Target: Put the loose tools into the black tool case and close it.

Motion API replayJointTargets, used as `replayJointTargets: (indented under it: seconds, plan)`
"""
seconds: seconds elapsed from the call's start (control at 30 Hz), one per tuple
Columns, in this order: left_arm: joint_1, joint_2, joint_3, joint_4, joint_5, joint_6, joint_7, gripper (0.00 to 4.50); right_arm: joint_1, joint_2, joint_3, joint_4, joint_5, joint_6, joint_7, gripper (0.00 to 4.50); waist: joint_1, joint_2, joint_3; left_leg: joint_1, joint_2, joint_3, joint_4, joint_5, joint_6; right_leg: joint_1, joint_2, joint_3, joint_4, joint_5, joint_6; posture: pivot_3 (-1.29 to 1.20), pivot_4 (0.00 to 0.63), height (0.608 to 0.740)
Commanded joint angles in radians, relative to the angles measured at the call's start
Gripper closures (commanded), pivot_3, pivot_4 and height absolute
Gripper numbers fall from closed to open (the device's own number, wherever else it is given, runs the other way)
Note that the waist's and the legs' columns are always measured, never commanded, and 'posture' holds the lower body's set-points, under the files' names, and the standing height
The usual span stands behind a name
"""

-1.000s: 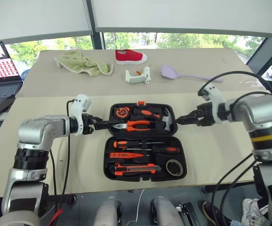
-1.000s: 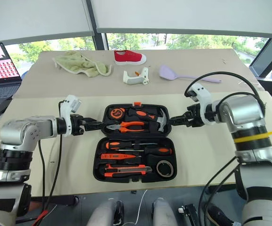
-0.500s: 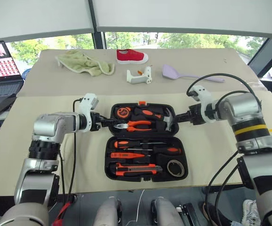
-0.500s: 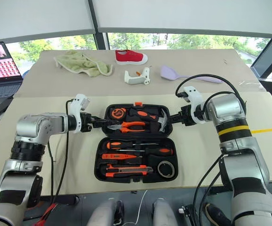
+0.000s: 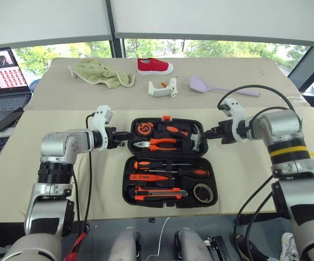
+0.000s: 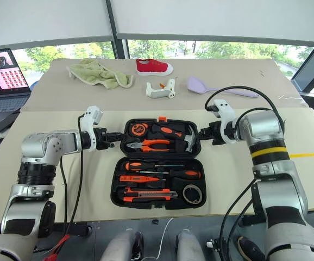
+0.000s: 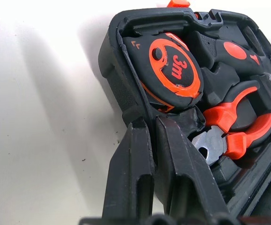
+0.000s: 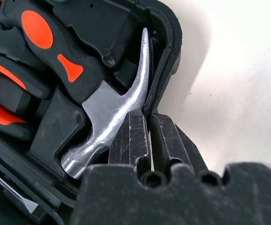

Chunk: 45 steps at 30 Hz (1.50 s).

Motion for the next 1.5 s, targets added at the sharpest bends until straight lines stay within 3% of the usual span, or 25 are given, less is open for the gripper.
replayJointTargets:
  seconds: [0.03,0.13,0.33,0.43,0.5,0.6,0.7,0.73,0.83,0.93,0.97,1.07,1.13,1.23,1.33,1.43,1.5]
  plan:
    - [0.033,-0.001,0.053,-0.078,-0.033,-0.142,-0.066,4.46,0.060,-0.018,-0.069,-0.162,0.041,-0.178,0.054,4.50,-0.002,0.000,0.000,-0.001,0.000,0.000,0.000,0.000,0.000,-0.001,0.000,0.000,0.000,0.000,0.000,0.00,0.150,0.740]
    - [0.087,-0.012,0.090,-0.132,-0.049,-0.243,-0.089,4.46,0.140,-0.045,-0.086,-0.296,0.051,-0.298,0.105,4.50,-0.004,0.000,0.000,-0.001,0.000,0.000,0.000,0.001,-0.001,-0.002,0.000,0.000,0.000,0.000,0.000,0.00,0.150,0.740]
    - [0.307,-0.059,0.173,-0.304,-0.018,-0.640,-0.143,4.46,0.438,-0.096,-0.156,-0.536,-0.076,-0.820,0.081,4.50,-0.003,0.000,0.000,-0.002,0.001,0.001,-0.003,0.001,-0.001,-0.002,0.000,0.001,0.000,0.000,0.000,0.00,0.150,0.740]
    - [0.427,-0.084,0.169,-0.369,0.016,-0.815,-0.164,4.46,0.589,-0.105,-0.180,-0.546,-0.168,-1.135,0.041,4.50,-0.002,0.000,0.000,-0.002,0.000,0.002,-0.002,-0.001,0.001,-0.002,-0.001,0.001,-0.002,0.001,0.001,0.00,0.150,0.740]
    - [0.524,-0.084,0.140,-0.399,0.081,-1.024,-0.225,4.46,0.697,-0.117,-0.183,-0.539,-0.228,-1.362,0.024,4.50,-0.003,0.000,0.000,0.000,0.000,0.002,-0.002,-0.001,0.002,0.000,-0.001,0.001,-0.005,0.001,0.001,0.00,0.150,0.740]
    - [0.682,-0.050,0.092,-0.352,0.191,-1.297,-0.312,4.46,0.837,-0.137,-0.209,-0.418,-0.412,-1.853,-0.097,4.50,-0.004,0.000,-0.002,0.003,0.000,0.003,-0.004,-0.001,0.002,0.003,-0.001,0.002,-0.006,0.001,0.001,0.00,0.150,0.740]
    - [0.769,-0.023,0.083,-0.307,0.224,-1.445,-0.336,4.46,0.922,-0.151,-0.194,-0.332,-0.440,-2.062,-0.143,4.50,-0.006,0.000,-0.003,0.015,0.001,0.006,-0.005,-0.003,0.004,0.014,-0.001,0.002,-0.010,0.000,0.001,0.00,0.150,0.740]
    - [0.788,-0.016,0.086,-0.292,0.223,-1.486,-0.342,3.76,0.950,-0.165,-0.173,-0.314,-0.434,-2.080,-0.138,4.50,-0.006,0.000,-0.003,0.019,0.001,0.007,-0.005,-0.003,0.004,0.019,-0.001,0.002,-0.010,-0.001,0.000,0.00,0.150,0.740]
    - [0.852,0.012,0.116,-0.240,0.202,-1.506,-0.337,2.73,1.034,-0.211,-0.120,-0.280,-0.397,-2.064,-0.106,3.46,-0.001,-0.001,-0.003,0.024,0.005,0.007,-0.005,-0.004,0.005,0.025,-0.002,0.002,-0.011,-0.001,0.000,0.00,0.150,0.740]
    - [0.907,0.066,0.177,-0.195,0.163,-1.418,-0.310,1.60,1.051,-0.243,-0.174,-0.231,-0.380,-2.073,-0.158,2.39,-0.005,0.000,-0.003,0.025,0.009,0.007,-0.004,-0.004,0.005,0.027,0.000,0.001,-0.015,-0.001,-0.002,0.00,0.150,0.740]
    - [0.904,0.083,0.199,-0.171,0.155,-1.384,-0.291,1.51,1.052,-0.255,-0.200,-0.227,-0.360,-2.044,-0.169,2.10,-0.006,0.000,-0.003,0.025,0.009,0.007,-0.004,-0.004,0.005,0.027,0.000,0.001,-0.015,0.000,-0.002,0.00,0.150,0.740]
    - [0.864,0.125,0.206,-0.123,0.150,-1.354,-0.291,1.51,1.118,-0.311,-0.194,-0.310,-0.210,-1.933,-0.103,2.10,-0.003,0.000,-0.003,0.026,0.010,0.007,-0.004,-0.004,0.005,0.027,0.000,0.001,-0.015,0.000,-0.002,0.00,0.150,0.740]
    - [0.802,0.143,0.185,-0.096,0.163,-1.341,-0.291,1.51,1.191,-0.353,-0.169,-0.414,-0.081,-1.848,-0.039,2.66,0.009,0.000,-0.003,0.026,0.010,0.006,-0.005,-0.004,0.005,0.028,0.000,0.000,-0.015,0.000,-0.002,0.00,0.150,0.740]
    - [0.674,0.147,0.122,-0.091,0.171,-1.234,-0.285,2.26,1.276,-0.396,-0.120,-0.589,0.037,-1.677,0.031,3.61,0.021,0.000,-0.003,0.025,0.010,0.005,-0.005,-0.004,0.005,0.029,0.001,-0.001,-0.016,0.000,-0.002,0.00,0.150,0.740]
    - [0.574,0.141,0.049,-0.101,0.185,-1.163,-0.309,3.45,1.279,-0.395,-0.068,-0.692,0.022,-1.569,0.060,4.50,0.020,-0.001,-0.003,0.026,0.011,0.004,-0.003,-0.004,0.005,0.031,0.001,-0.002,-0.016,0.001,-0.002,0.00,0.150,0.740]
    - [0.463,0.135,-0.037,-0.113,0.198,-1.077,-0.337,4.45,1.226,-0.368,0.004,-0.755,-0.060,-1.468,0.064,4.50,0.017,-0.001,-0.004,0.025,0.011,0.005,-0.003,-0.004,0.005,0.030,0.001,-0.001,-0.017,0.001,-0.002,0.00,0.150,0.740]
    - [0.415,0.137,-0.073,-0.112,0.200,-1.015,-0.344,4.45,1.186,-0.347,0.041,-0.798,-0.067,-1.372,0.058,4.50,0.013,-0.002,-0.004,0.025,0.011,0.006,-0.004,-0.004,0.005,0.028,0.002,0.000,-0.017,0.001,-0.002,0.00,0.150,0.740]
